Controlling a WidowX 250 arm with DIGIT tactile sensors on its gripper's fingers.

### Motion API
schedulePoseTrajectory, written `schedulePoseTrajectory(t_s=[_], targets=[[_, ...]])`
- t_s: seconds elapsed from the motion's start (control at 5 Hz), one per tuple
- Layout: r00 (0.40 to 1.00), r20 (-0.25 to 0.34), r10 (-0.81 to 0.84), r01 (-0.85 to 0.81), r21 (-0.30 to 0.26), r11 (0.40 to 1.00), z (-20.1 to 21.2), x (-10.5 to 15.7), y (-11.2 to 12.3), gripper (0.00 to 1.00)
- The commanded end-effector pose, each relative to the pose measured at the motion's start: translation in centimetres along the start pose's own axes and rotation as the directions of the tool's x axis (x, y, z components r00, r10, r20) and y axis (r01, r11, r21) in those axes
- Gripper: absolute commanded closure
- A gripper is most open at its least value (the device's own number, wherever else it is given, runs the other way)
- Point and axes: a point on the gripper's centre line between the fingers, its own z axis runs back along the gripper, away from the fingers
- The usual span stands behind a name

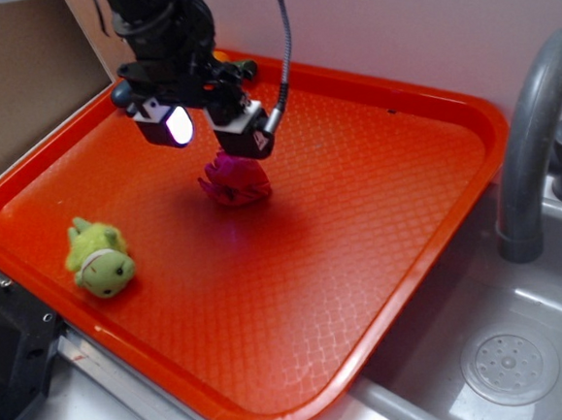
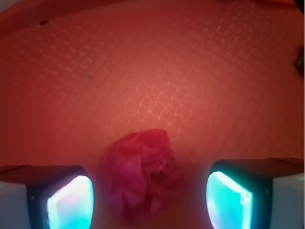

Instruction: Grab the red paper.

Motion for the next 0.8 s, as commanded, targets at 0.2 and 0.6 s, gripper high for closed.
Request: schedulePoseTrajectory(t_s=[0.2,0.6], targets=[[0.988,-0.083,-0.132,0.130,-0.029,0.991,-3.9,0.2,-2.0,0.00],[0.992,-0.043,-0.121,0.120,-0.010,0.993,-2.7,-0.1,-1.8,1.00]])
